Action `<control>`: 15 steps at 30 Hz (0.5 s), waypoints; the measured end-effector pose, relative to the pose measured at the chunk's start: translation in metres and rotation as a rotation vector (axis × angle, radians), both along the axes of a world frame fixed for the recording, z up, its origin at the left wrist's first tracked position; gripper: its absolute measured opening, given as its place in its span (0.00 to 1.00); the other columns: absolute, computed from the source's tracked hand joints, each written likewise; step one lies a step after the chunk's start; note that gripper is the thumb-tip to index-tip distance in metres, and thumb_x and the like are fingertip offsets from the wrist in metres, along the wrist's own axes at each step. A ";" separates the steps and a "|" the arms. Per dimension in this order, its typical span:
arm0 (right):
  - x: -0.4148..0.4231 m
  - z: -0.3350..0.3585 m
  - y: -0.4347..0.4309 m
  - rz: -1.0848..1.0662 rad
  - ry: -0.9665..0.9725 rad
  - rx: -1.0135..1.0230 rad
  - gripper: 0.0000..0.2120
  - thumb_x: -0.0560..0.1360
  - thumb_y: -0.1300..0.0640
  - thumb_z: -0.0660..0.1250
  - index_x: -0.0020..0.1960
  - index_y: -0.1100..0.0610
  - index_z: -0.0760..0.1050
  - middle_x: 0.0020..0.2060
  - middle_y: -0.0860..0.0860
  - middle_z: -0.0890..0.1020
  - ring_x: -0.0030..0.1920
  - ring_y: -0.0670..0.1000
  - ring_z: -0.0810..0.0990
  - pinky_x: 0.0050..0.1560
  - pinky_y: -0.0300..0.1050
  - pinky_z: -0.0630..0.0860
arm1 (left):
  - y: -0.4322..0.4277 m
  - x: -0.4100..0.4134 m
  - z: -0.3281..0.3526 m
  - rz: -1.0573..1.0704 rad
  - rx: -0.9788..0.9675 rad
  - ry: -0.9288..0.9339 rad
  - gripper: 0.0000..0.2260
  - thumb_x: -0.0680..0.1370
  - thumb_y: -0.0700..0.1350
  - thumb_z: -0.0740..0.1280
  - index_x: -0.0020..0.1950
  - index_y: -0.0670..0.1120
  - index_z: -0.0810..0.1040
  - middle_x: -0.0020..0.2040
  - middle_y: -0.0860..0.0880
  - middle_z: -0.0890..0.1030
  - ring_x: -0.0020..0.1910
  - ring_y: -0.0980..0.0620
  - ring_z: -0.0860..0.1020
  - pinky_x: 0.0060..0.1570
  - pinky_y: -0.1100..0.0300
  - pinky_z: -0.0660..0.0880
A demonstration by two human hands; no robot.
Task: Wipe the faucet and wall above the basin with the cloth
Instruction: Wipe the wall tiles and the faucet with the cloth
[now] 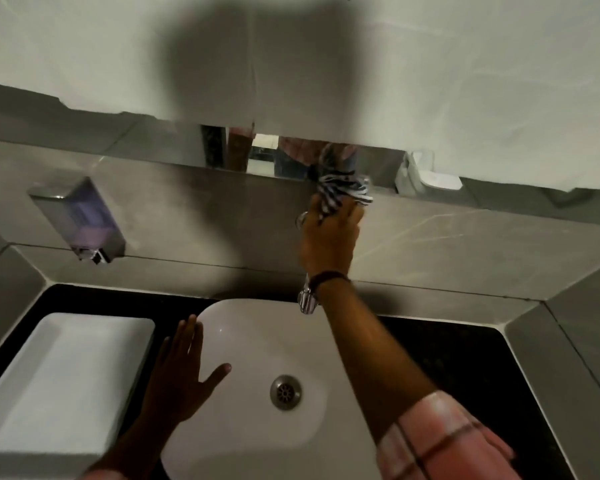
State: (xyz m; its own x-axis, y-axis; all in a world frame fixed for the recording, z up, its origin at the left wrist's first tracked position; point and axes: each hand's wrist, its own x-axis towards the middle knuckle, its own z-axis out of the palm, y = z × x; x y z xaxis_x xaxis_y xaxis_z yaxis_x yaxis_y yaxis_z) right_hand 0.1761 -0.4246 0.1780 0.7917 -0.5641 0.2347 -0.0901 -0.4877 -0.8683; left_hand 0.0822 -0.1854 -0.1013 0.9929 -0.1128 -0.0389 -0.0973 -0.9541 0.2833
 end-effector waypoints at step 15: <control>0.014 -0.002 0.010 0.025 0.584 -0.261 0.21 0.80 0.53 0.61 0.68 0.63 0.76 0.68 0.63 0.79 0.67 0.65 0.78 0.66 0.53 0.74 | -0.001 0.004 0.004 -0.002 -0.178 0.046 0.47 0.74 0.76 0.45 0.83 0.46 0.44 0.84 0.49 0.42 0.83 0.50 0.39 0.82 0.45 0.47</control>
State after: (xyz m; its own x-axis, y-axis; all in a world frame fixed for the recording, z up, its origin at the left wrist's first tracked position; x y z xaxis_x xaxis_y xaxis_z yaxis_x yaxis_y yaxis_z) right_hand 0.1904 -0.4148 0.1760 0.8429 -0.5263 -0.1121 -0.4982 -0.6845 -0.5322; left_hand 0.0865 -0.1868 -0.0968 0.9903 -0.1238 -0.0639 -0.0819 -0.8884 0.4517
